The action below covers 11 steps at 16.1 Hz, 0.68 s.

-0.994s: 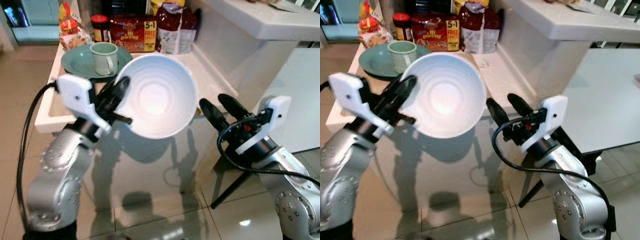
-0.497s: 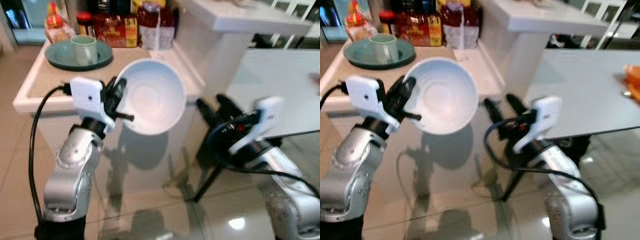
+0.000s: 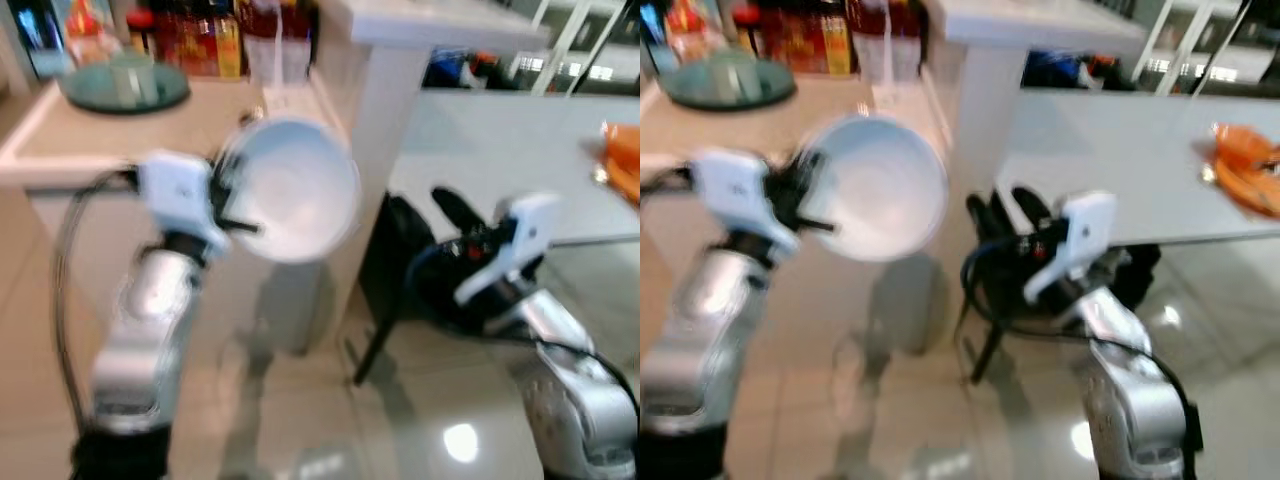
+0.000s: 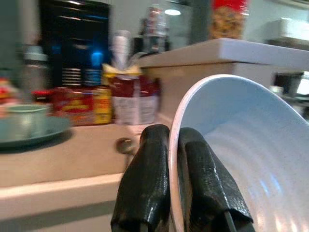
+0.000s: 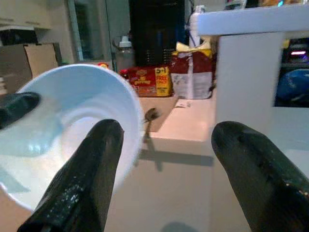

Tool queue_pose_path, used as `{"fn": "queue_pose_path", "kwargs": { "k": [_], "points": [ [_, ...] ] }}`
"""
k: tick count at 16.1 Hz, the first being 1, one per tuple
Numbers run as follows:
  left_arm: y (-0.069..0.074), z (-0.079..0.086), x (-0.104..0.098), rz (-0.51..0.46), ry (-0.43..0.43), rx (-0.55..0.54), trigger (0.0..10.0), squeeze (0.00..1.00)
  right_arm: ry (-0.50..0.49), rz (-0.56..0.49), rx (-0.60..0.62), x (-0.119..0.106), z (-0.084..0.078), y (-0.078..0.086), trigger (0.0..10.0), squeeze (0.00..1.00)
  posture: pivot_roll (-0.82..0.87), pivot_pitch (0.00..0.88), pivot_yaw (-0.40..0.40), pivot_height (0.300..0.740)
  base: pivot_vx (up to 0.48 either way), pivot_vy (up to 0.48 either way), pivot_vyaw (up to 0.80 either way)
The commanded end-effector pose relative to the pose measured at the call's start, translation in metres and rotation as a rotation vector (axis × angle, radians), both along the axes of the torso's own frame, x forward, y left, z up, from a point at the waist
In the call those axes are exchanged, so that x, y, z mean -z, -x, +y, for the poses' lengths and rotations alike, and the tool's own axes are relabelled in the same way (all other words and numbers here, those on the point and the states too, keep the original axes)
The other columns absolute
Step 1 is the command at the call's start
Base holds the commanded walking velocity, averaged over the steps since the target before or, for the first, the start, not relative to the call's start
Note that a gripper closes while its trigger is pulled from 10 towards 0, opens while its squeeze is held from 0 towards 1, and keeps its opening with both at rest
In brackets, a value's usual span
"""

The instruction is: Setting the table

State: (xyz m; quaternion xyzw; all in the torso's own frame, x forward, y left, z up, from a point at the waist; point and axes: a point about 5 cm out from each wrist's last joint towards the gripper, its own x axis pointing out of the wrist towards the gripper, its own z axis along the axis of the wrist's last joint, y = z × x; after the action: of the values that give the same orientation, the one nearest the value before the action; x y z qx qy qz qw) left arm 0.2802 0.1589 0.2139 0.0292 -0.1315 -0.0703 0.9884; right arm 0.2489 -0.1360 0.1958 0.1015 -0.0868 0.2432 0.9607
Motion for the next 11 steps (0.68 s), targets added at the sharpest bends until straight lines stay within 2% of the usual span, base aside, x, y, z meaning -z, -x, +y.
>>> {"fn": "queue_pose_path", "kwargs": {
  "k": [1,6,9,11],
  "points": [
    [-0.001,-0.01,-0.005,-0.034,0.008,0.026,10.0,0.0,0.014,-0.017,0.047,-0.003,-0.009,-0.002,10.0,0.0,0.08,0.0,-0.07,0.74,0.0,-0.401,0.49],
    [-0.002,-0.009,-0.005,-0.037,0.003,0.015,10.0,0.0,0.012,-0.018,0.054,-0.003,-0.01,-0.003,10.0,0.0,0.08,0.0,-0.07,0.74,0.0,-0.402,0.49],
    [-0.007,-0.008,-0.006,-0.047,-0.013,-0.023,10.0,0.0,-0.001,-0.004,0.118,0.0,-0.019,-0.005,10.0,0.0,0.07,0.0,-0.06,0.74,0.0,-0.401,0.49],
    [-0.008,-0.009,-0.006,-0.049,-0.015,-0.028,10.0,0.0,-0.012,0.031,0.173,0.005,-0.025,-0.008,10.0,0.0,0.07,0.0,-0.059,0.74,0.0,-0.401,0.0]
  ]
}}
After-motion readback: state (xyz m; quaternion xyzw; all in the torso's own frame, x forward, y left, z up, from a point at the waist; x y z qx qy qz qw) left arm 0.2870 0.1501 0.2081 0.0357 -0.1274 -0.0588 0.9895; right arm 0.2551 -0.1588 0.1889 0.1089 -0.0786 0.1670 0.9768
